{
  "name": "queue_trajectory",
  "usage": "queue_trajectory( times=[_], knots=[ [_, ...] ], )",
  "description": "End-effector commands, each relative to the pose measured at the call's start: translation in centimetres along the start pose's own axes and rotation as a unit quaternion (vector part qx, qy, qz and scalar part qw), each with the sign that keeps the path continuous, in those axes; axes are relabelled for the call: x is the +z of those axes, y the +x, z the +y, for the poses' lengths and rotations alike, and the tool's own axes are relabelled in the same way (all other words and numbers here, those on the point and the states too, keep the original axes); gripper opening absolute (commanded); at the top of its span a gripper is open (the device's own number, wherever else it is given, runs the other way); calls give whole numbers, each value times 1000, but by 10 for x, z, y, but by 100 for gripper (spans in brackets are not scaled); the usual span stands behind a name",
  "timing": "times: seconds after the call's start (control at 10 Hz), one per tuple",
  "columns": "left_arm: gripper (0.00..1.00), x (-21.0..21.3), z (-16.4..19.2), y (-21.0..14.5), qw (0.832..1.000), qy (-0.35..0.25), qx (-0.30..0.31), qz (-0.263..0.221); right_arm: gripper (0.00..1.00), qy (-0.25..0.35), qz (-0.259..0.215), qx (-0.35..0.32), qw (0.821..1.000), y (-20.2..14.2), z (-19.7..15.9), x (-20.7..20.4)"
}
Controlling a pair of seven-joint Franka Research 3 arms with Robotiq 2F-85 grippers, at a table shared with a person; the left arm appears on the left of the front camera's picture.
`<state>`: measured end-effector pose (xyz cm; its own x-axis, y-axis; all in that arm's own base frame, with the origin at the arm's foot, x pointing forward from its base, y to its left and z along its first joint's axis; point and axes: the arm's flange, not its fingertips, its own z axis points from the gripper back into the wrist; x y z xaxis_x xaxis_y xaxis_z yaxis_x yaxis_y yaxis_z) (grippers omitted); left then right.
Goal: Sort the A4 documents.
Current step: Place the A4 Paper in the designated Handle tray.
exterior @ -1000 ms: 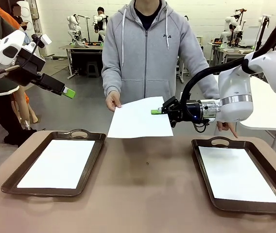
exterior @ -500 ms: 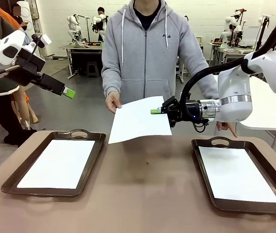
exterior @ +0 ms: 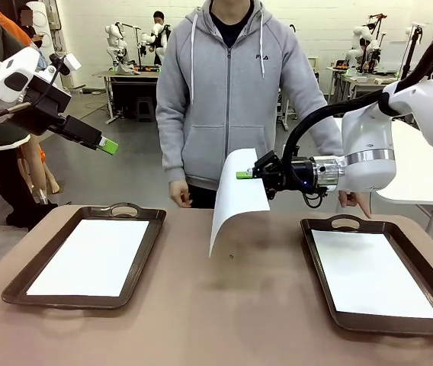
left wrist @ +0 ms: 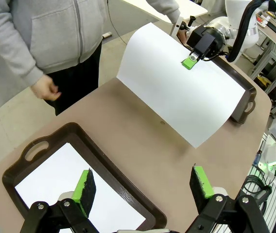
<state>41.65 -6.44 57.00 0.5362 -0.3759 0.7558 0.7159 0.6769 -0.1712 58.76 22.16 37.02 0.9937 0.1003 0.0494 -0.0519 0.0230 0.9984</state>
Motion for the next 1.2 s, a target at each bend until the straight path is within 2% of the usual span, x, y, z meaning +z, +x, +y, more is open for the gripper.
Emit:
queue_trajectory(
  times=[0.0, 0.2, 0.6, 0.8, 1.0, 1.1],
  knots=[
    [100, 0, 2, -2, 1000, -6, -9, -1, 1, 0, 6, 28, 1000, -31, 10, 15],
    [100, 0, 2, -2, 1000, -6, -9, -1, 1, -6, -17, 29, 999, -54, 17, 56],
    [100, 0, 2, -2, 1000, -6, -9, -1, 1, -74, 18, 11, 997, -92, 17, 152],
    [100, 0, 2, -2, 1000, -6, -9, -1, 1, -84, 48, -6, 995, -94, -6, 191],
    [100, 0, 2, -2, 1000, -6, -9, -1, 1, -86, 36, -27, 995, -89, -48, 221],
    [100, 0, 2, -2, 1000, -6, -9, -1, 1, -116, 49, -47, 991, -94, -71, 236]
  ],
)
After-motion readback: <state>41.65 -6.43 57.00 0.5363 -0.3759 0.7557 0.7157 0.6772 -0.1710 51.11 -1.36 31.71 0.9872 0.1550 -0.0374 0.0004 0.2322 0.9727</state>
